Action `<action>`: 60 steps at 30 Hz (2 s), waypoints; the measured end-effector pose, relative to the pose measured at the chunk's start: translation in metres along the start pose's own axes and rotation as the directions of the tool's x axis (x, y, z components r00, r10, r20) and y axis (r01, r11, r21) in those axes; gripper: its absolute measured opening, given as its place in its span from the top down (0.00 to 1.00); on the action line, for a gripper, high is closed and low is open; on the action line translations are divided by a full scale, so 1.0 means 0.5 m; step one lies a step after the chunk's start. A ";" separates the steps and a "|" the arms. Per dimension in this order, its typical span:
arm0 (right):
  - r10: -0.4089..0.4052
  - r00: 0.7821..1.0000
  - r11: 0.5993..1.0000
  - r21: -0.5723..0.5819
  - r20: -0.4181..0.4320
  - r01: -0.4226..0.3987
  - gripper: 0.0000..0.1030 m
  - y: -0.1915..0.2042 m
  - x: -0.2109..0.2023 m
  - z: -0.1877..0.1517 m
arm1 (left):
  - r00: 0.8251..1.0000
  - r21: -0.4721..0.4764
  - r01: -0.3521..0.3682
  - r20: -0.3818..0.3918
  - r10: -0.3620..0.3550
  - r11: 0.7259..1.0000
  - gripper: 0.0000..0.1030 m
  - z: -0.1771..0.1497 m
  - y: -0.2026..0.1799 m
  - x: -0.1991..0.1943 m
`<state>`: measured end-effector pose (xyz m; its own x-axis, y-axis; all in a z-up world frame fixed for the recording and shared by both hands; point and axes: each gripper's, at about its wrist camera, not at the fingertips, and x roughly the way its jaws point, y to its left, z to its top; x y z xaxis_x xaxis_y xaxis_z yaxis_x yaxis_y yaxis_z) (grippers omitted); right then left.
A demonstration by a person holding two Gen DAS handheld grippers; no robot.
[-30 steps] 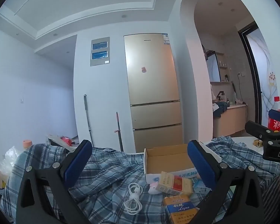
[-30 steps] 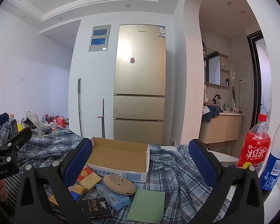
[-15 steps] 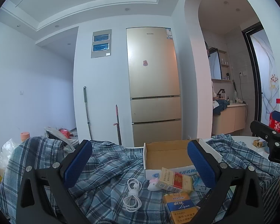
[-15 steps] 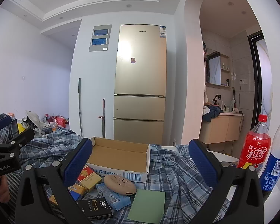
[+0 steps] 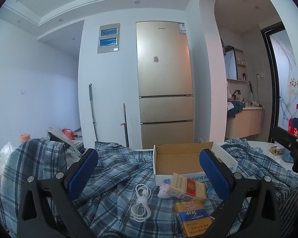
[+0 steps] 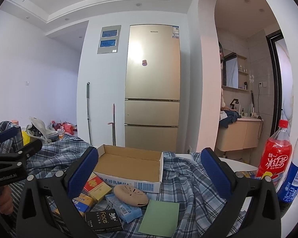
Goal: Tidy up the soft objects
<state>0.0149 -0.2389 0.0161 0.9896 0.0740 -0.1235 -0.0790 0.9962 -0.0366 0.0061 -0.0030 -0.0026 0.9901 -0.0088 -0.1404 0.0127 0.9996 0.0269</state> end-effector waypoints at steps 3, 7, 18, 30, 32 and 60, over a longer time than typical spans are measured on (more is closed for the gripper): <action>-0.011 1.000 1.000 -0.006 0.004 0.011 0.00 0.002 0.000 -0.001 | 1.000 -0.003 -0.001 0.007 0.001 1.000 0.00 0.000 0.000 0.000; -0.020 0.999 0.999 -0.025 0.025 0.020 0.00 0.010 -0.008 -0.001 | 1.000 -0.003 -0.001 0.007 0.001 1.000 0.00 -0.002 0.000 -0.001; -0.022 1.000 0.999 -0.032 0.011 0.023 0.00 0.011 -0.002 -0.002 | 0.999 0.020 -0.013 0.029 0.013 1.000 0.00 -0.001 -0.010 -0.010; -0.007 1.000 1.000 -0.024 0.013 0.007 0.00 0.011 -0.002 -0.005 | 1.000 0.001 -0.008 0.003 0.008 1.000 0.00 -0.002 -0.002 -0.001; -0.006 1.000 1.000 -0.029 0.018 0.006 0.00 0.012 -0.004 -0.006 | 1.000 0.013 -0.009 0.011 0.009 1.000 0.00 -0.002 -0.005 -0.003; -0.037 0.998 0.999 0.021 0.048 0.036 0.00 -0.016 -0.021 0.021 | 0.993 0.041 -0.089 0.074 0.086 0.995 0.00 0.010 -0.017 -0.035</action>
<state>0.0063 -0.2469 0.0280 0.9965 0.0390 -0.0746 -0.0405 0.9990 -0.0199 -0.0106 -0.0116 0.0045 0.9951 0.0753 -0.0635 -0.0702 0.9944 0.0796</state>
